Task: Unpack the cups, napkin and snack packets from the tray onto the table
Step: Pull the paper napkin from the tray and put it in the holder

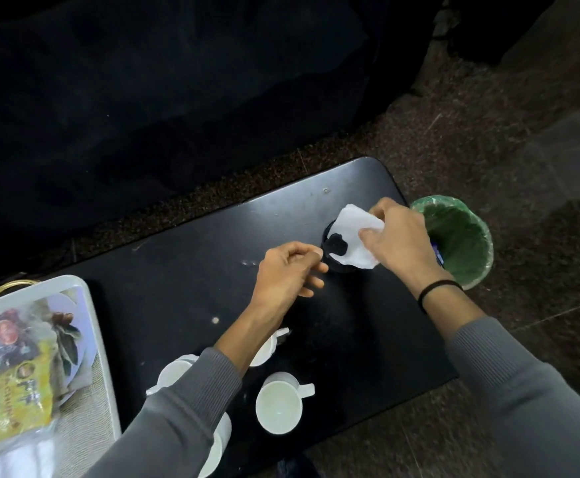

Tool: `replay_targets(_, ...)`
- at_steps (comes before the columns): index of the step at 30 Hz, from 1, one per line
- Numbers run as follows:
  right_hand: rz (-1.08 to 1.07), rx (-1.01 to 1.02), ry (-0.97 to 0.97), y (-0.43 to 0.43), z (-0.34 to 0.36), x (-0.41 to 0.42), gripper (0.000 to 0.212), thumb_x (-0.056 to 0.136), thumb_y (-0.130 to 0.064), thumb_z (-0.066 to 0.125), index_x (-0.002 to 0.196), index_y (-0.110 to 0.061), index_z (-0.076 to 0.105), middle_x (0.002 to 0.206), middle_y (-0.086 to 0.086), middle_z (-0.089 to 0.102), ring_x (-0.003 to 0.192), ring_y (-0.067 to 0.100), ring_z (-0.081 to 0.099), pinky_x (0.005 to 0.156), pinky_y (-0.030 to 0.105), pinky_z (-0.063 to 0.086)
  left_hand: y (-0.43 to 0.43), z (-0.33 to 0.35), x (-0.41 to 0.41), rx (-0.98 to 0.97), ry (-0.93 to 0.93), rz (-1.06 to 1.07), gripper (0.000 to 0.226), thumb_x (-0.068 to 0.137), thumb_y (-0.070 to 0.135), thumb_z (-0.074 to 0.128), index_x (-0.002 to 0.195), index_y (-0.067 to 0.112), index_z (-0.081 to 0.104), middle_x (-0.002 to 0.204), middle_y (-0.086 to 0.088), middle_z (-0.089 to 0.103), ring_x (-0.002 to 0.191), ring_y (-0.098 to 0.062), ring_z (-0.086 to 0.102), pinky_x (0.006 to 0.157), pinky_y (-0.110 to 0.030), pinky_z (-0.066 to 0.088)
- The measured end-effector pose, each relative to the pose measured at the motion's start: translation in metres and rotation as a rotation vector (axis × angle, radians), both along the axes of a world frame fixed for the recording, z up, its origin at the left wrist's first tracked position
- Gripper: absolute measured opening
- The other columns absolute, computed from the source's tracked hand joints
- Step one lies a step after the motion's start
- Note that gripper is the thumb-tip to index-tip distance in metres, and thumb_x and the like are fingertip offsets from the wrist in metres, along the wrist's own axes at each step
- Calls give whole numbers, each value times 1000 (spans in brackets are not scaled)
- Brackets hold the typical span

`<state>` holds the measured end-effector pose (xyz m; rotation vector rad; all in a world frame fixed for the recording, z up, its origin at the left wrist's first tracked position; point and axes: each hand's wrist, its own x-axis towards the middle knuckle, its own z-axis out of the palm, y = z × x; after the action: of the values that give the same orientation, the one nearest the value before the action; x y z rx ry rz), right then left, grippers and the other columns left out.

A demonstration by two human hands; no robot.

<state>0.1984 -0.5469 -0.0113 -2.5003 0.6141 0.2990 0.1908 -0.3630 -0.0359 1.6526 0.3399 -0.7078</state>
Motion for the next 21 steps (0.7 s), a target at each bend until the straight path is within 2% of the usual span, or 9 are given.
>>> replay_targets(4, -29, 0, -36, 0, -3, -2, 21, 86, -16, 69, 95, -18, 50, 107, 13, 66, 101, 33, 62, 86, 43, 51, -3, -2, 0, 5, -2, -16, 10, 95, 19, 65, 90, 21, 73, 75, 3, 79, 57, -10, 69, 51, -23, 54)
replay_targets(8, -20, 9, -9, 1, -5, -5, 22, 88, -18, 71, 96, -16, 51, 108, 12, 65, 102, 33, 63, 87, 44, 52, -7, -1, 1, 9, -2, -26, 8, 95, 21, 66, 93, 20, 73, 75, 3, 79, 57, -10, 69, 52, -23, 55)
replay_targets(14, -98, 70, -93, 0, 4, -17, 32, 86, -27, 75, 107, -14, 55, 100, 8, 66, 95, 28, 64, 84, 48, 54, -8, 5, 0, 3, -5, -34, 9, 95, 21, 66, 92, 19, 73, 76, 2, 79, 57, -11, 69, 53, -25, 55)
replay_targets(21, -68, 47, -180, 15, 20, -35, 24, 87, -26, 75, 99, -16, 56, 87, 4, 62, 85, 25, 63, 77, 43, 53, 4, 14, -8, 0, -14, -31, 10, 96, 19, 64, 93, 18, 74, 77, 0, 79, 57, -11, 68, 54, -24, 56)
